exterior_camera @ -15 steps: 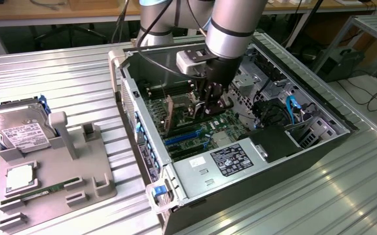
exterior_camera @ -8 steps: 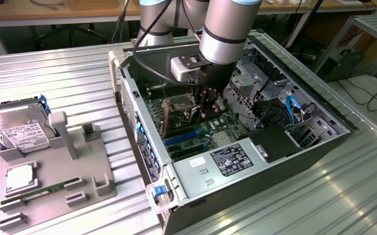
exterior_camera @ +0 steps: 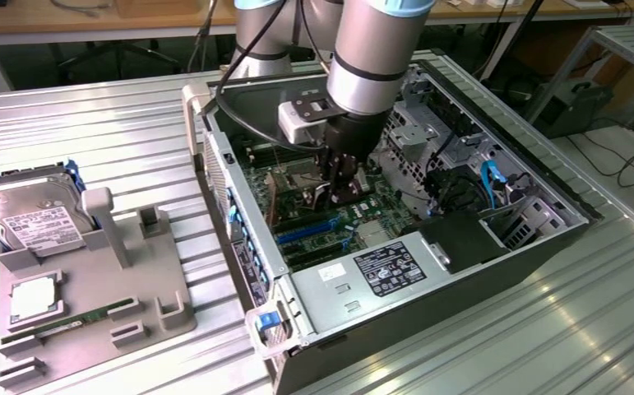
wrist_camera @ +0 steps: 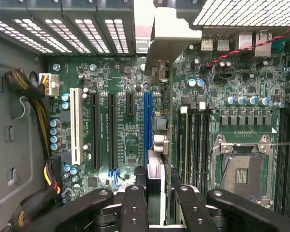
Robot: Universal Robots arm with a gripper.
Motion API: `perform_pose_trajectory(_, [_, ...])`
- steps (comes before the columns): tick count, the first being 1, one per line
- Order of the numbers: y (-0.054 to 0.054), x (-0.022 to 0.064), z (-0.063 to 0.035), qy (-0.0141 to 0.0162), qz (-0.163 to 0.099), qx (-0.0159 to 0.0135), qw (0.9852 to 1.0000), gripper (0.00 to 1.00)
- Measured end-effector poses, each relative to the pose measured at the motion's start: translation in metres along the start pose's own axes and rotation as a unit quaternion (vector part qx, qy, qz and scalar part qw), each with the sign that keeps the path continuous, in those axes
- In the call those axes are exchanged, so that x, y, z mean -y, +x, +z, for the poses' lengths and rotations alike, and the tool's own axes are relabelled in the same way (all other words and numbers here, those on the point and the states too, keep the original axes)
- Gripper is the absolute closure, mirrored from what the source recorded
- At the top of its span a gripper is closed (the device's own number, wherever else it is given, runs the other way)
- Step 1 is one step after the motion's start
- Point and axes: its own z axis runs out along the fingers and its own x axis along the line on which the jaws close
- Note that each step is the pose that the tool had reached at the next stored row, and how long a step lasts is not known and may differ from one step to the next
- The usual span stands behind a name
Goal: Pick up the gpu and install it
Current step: 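Insert the gpu into the slot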
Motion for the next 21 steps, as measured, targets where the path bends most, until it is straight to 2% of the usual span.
perform_pose_trajectory(3, [0.003,-0.0014,0.0013,0.0,0.0,0.0,1.0,0.73])
perform_pose_trajectory(6, [0.004,-0.0072,0.0027,0.0,0.0,0.0002,1.0,0.73])
perform_pose_trajectory(14, [0.01,-0.012,0.0067,0.0,0.0,0.0024,1.0,0.73])
perform_pose_trajectory(17, [0.01,-0.0183,0.0078,0.0,0.0,0.0024,1.0,0.73])
perform_pose_trajectory(21, [0.01,-0.0209,0.0127,0.0,0.0,0.0024,1.0,0.73])
